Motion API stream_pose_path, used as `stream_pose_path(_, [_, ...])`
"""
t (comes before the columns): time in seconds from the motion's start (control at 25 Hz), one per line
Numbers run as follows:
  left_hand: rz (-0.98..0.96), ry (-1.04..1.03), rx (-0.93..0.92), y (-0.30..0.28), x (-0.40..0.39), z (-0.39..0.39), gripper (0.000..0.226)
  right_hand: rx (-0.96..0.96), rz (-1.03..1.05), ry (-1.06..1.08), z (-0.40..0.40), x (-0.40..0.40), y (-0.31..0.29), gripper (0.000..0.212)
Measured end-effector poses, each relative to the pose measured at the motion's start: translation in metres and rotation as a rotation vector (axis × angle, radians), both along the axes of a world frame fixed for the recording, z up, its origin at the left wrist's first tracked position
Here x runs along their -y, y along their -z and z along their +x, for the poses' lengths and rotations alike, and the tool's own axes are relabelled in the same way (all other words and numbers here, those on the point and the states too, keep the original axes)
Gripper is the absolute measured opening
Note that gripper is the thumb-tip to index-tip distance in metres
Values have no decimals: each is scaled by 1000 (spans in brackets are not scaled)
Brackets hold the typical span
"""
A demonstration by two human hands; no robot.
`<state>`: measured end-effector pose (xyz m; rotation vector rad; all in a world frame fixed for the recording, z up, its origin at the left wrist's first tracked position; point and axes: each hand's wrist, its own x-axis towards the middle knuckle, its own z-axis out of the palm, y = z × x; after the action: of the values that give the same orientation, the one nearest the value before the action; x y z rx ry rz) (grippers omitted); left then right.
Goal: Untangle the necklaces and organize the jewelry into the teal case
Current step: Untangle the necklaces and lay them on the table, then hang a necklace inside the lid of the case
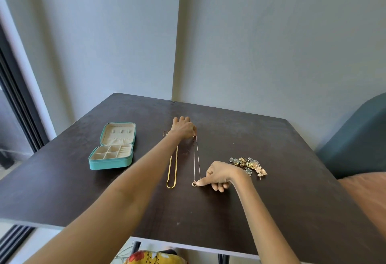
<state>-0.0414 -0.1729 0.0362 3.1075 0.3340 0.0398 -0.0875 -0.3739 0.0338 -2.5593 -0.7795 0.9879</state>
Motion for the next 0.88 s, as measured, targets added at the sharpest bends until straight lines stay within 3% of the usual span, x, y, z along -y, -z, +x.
stream_pose_path(0.28, [-45,21,-6,1,2,-2,36,-68,5,2,0,-1,-5,36])
stream_pose_path(0.4, [-133,-4,77,-5,4,-9,39,-113,117,67,-1,6,-3,41])
stream_pose_path(0.52, [-190,-47,213,-20,-9,-28,42,50,409,254,-3,6,0,37])
stream_pose_path(0.64, [-158,-71,207,-31,-31,-53,40,243,622,366,-7,-13,-2,30])
stream_pose_path(0.88, [-159,-153,107,-21,-63,-84,26,472,481,186,-11,-94,-11,20])
